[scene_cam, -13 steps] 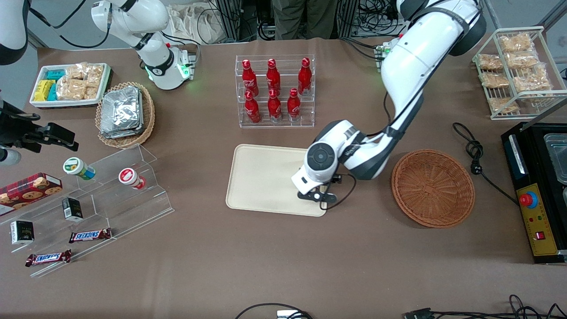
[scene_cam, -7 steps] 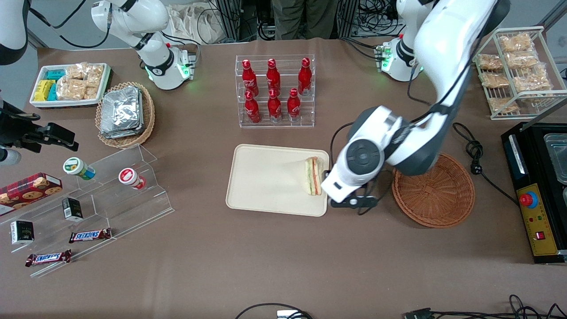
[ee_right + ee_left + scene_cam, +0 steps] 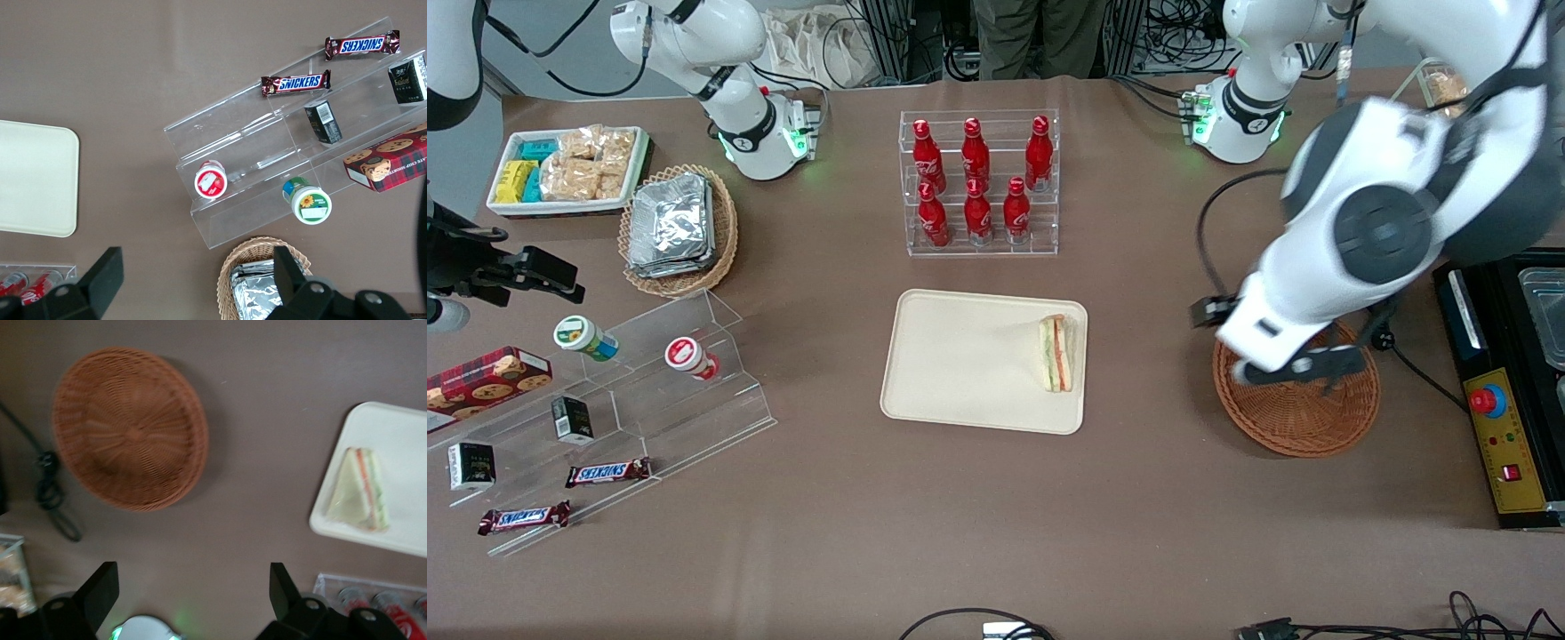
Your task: Place sandwich from basket to tray
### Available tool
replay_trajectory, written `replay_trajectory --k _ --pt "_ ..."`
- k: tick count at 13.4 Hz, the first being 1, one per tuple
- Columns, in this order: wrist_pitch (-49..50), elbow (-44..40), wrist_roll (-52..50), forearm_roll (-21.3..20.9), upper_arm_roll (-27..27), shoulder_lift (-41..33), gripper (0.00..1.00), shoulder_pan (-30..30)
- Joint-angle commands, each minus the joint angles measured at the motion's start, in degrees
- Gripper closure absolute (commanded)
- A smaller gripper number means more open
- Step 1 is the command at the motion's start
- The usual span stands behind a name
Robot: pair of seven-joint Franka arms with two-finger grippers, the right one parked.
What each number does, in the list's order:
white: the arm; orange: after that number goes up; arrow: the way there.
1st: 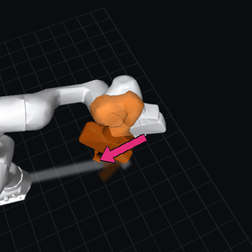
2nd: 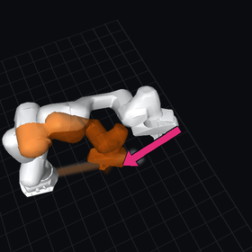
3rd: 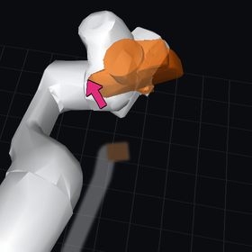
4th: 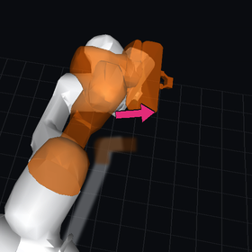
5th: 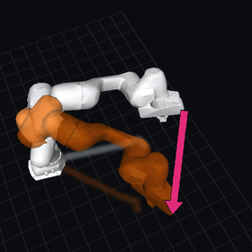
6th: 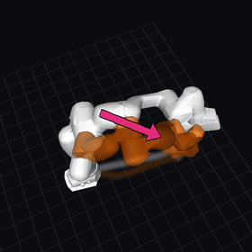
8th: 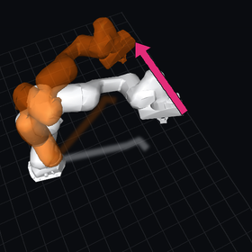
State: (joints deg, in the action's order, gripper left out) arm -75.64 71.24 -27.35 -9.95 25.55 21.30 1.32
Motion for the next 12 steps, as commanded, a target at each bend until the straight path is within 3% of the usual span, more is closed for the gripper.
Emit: replay_trajectory --k 1,5,12 --pt "6.3 -2.0 7.2 0.1 0.2 -2.3 0.00 5.4" --pt "8.5 2.0 15.5 1.0 0.4 -6.0 0.00 12.9" --pt "6.6 7.2 15.4 1.1 0.5 -8.6 0.00 13.2"
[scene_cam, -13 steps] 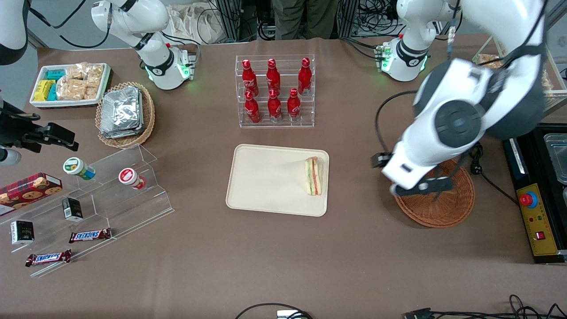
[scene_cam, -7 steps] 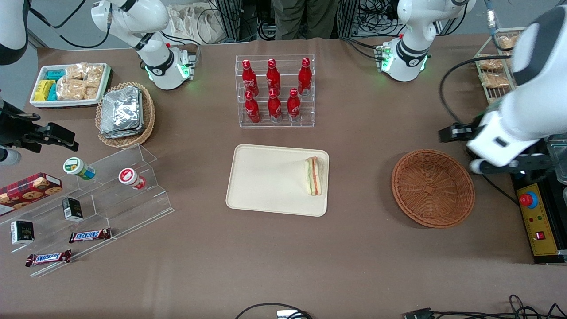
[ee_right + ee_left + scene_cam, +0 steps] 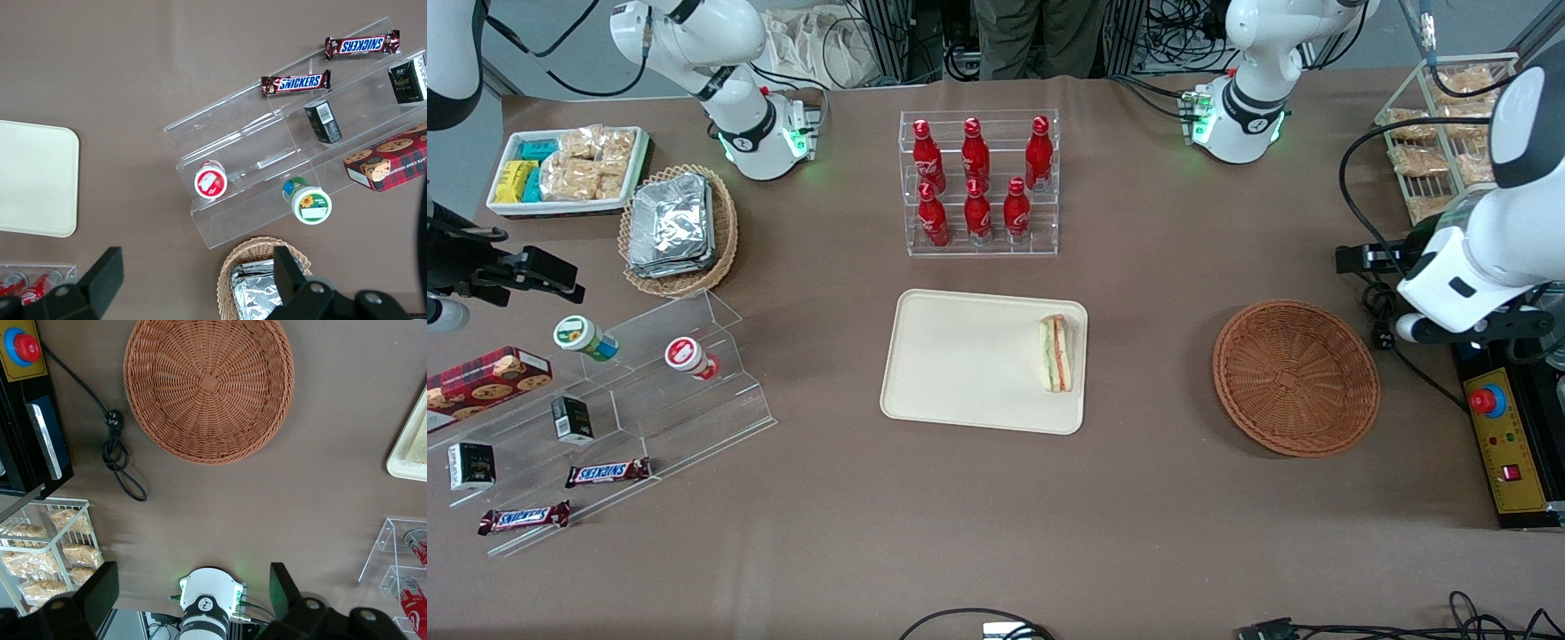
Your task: Place sandwich from basket to tray
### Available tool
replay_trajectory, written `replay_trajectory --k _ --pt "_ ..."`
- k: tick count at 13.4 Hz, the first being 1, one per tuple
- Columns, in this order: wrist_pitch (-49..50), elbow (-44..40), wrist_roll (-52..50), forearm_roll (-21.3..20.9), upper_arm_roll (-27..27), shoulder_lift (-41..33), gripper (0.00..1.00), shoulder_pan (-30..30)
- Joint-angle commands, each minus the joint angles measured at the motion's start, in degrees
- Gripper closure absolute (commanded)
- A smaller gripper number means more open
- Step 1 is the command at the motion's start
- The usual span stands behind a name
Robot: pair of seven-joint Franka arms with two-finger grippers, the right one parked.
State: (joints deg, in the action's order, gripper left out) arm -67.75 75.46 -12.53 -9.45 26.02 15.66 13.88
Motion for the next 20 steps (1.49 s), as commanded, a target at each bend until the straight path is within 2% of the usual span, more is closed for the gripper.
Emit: replay_trajectory --k 1,5,8,11,12,18,20 --pt "-2.3 3.5 0.6 0.7 0.1 -3.7 0.00 0.5" --pt "-6.2 7.9 0.8 0.8 -0.6 -7.4 0.00 -0.4" --pt "-8.1 9.9 0.9 1.2 -11.3 -9.3 0.00 -10.2" --pt "-10.9 11.0 4.9 5.2 -24.2 -10.7 0.00 -19.6" --pt "-12.0 11.7 6.6 6.1 -26.3 -11.3 0.00 -20.5" --pt "-21.2 25.2 8.0 6.9 -25.9 -19.7 0.00 -17.9" --pt "-22.2 25.7 8.1 6.8 -22.3 -20.0 0.00 -14.8"
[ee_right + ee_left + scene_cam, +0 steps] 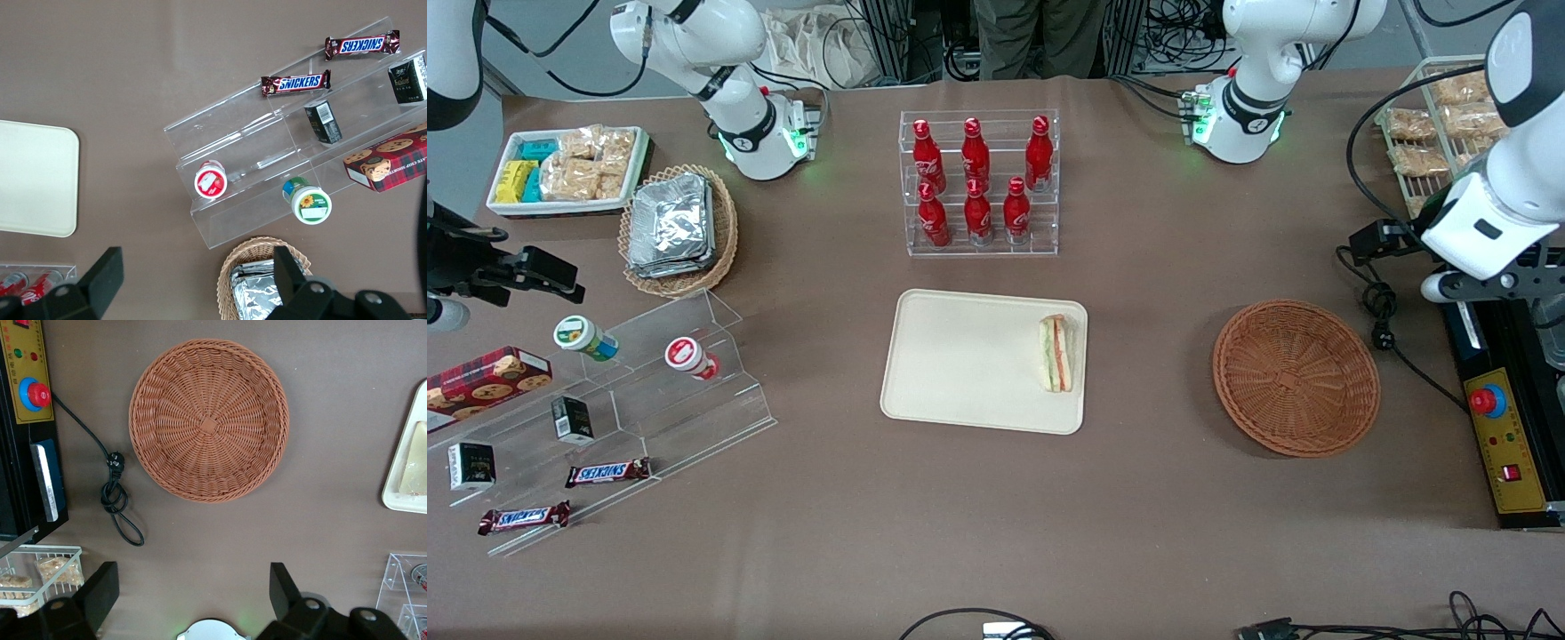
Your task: Place sandwich from basket to tray
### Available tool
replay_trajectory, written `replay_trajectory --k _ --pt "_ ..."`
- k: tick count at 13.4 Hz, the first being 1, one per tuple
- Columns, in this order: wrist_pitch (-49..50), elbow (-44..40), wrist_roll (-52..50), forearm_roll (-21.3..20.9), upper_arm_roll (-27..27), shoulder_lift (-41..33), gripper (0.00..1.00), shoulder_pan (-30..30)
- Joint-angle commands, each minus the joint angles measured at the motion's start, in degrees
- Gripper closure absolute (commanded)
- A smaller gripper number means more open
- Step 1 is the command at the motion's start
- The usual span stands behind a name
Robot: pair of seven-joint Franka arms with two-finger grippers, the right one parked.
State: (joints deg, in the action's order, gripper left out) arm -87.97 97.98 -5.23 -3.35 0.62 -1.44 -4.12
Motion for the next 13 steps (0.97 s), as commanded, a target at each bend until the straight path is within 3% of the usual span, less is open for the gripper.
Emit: replay_trajectory --k 1,13 --pt "-2.0 3.1 0.8 0.4 4.6 -2.9 0.00 4.1" --pt "-2.9 1.2 0.7 -0.1 3.8 -1.7 0.00 3.9"
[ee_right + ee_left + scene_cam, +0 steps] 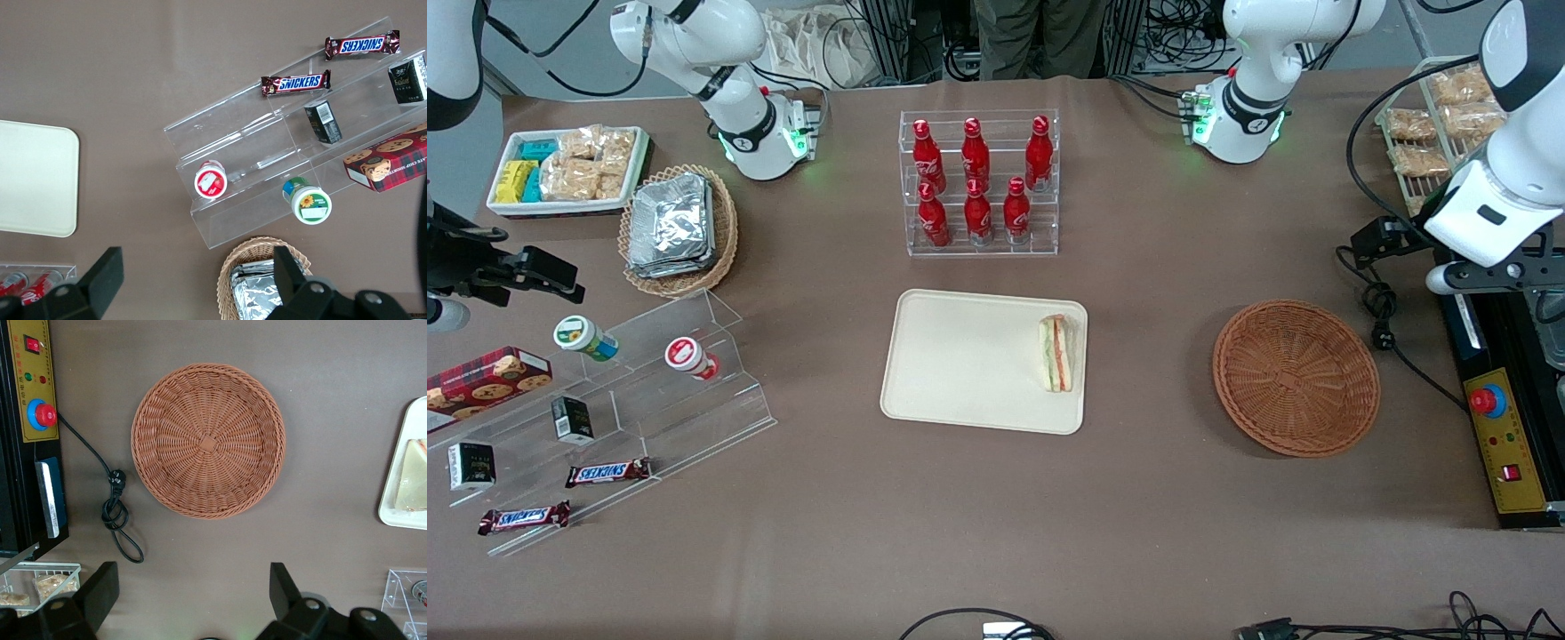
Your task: Place sandwich from basket to tray
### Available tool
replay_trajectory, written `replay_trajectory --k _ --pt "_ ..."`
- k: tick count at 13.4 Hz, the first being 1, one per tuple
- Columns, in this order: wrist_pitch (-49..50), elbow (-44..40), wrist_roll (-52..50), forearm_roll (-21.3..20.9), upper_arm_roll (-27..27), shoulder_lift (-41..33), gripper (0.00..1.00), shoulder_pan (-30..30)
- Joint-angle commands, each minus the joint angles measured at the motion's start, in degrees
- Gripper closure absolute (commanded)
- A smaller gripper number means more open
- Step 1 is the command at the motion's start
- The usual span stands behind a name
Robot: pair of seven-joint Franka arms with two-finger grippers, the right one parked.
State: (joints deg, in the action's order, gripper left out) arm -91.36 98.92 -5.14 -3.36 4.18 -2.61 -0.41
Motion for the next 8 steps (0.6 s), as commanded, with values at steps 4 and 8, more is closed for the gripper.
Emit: replay_trajectory --k 4,8 --pt "1.0 0.2 0.0 0.0 0.2 -0.5 0.00 0.2" --pt "0.8 -0.1 0.0 0.4 0.2 0.0 0.00 0.2"
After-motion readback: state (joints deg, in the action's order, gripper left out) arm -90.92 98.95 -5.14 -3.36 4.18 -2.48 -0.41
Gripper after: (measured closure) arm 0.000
